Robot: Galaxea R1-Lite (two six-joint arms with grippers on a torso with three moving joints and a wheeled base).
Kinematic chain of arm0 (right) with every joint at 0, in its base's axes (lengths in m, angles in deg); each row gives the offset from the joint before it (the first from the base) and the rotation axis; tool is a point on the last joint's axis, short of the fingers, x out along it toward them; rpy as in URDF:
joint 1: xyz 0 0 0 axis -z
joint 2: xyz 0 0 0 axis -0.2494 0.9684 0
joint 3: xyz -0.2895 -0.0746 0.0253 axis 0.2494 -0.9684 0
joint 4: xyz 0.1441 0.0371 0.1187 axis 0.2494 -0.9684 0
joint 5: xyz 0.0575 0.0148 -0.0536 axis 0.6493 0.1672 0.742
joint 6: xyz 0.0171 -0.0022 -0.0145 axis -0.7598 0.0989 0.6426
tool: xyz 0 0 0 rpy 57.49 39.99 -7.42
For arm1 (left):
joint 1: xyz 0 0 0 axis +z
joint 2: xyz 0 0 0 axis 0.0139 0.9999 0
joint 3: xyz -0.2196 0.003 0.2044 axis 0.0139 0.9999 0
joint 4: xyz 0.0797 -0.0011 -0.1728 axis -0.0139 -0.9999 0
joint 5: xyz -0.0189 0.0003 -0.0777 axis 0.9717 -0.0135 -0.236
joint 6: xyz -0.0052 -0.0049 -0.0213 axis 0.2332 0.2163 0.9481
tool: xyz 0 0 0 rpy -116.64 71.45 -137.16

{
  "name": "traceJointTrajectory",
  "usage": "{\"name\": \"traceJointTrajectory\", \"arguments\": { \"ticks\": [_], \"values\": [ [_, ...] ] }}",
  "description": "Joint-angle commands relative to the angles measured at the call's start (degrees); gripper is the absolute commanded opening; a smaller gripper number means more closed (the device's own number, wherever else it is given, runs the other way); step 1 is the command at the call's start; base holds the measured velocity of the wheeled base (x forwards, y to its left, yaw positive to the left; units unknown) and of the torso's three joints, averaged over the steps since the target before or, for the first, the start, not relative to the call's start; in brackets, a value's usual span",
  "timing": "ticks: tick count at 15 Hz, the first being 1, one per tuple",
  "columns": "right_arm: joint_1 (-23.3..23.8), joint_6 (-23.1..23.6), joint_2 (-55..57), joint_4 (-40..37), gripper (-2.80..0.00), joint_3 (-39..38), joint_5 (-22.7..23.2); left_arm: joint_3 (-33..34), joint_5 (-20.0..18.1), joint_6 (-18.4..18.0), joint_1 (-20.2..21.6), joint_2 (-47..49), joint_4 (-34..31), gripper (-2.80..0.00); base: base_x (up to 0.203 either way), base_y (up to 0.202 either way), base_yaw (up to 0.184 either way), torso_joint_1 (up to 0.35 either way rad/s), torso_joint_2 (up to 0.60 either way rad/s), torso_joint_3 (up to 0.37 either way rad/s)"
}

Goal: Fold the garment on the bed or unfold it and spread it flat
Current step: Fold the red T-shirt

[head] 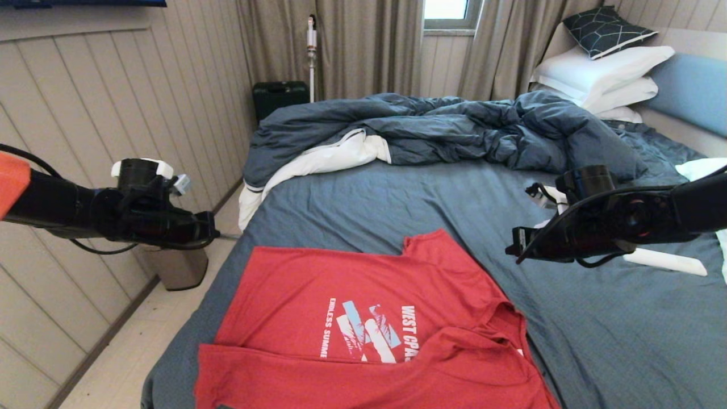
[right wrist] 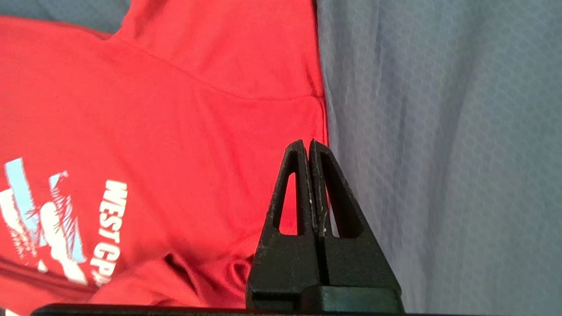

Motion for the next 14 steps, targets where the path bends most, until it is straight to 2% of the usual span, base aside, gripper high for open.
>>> {"name": "traceJointTrajectory", "arguments": {
  "ticks": [1, 4, 5, 6, 7, 8, 10, 13, 14],
  "values": [
    [-0.2, 0.0, 1.6, 0.1, -2.8, 0.6, 0.1, -3.3, -0.1, 0.2, -0.1, 5.5, 0.1, -2.8, 0.0, 0.0, 0.0, 0.0, 0.0, 0.0],
    [-0.1, 0.0, 3.3, 0.2, -2.8, 1.5, 0.1, -5.3, -0.4, 0.5, -0.4, 8.2, 0.0, -2.8, 0.0, 0.0, 0.0, 0.0, 0.0, 0.0],
    [-0.1, -0.1, 3.4, 0.2, -2.8, 1.4, 0.1, -5.0, -0.5, 0.9, -0.3, 8.4, 0.0, 0.0, 0.0, 0.0, 0.0, 0.0, 0.0, 0.0],
    [-0.1, -0.1, 3.4, 0.2, -2.8, 1.2, 0.2, -4.4, -0.9, 0.9, -0.3, 8.1, 0.1, 0.0, 0.0, 0.0, 0.0, 0.0, 0.0, 0.0],
    [-0.2, -0.1, 3.4, 0.3, -2.8, 1.1, 0.2, -4.1, -2.8, 1.1, -0.4, 7.9, 0.1, 0.0, 0.0, 0.0, 0.0, 0.0, 0.0, 0.0],
    [-0.1, -0.1, 3.4, 0.3, -2.8, 0.9, 0.2, -4.0, -6.3, 2.3, -0.3, 7.7, -0.1, 0.0, 0.0, 0.0, 0.0, 0.0, 0.0, 0.0],
    [-0.1, -0.1, 3.4, 0.3, -2.8, 0.4, 0.3, -3.0, -12.8, 7.9, -0.3, 5.1, -0.1, 0.0, 0.0, 0.0, 0.0, 0.0, 0.0, 0.0],
    [0.1, 0.0, 3.0, 0.3, -2.8, 0.2, 0.3, 2.9, -25.3, 10.5, 0.9, -1.4, -0.4, 0.0, 0.0, 0.0, 0.0, 0.0, 0.0, 0.0],
    [0.1, 0.0, 3.0, 0.3, -2.8, 0.0, 0.3, 4.3, -27.3, 10.8, 1.1, -1.9, -0.2, 0.0, 0.0, 0.0, 0.0, 0.0, 0.0, 0.0]
  ]
}}
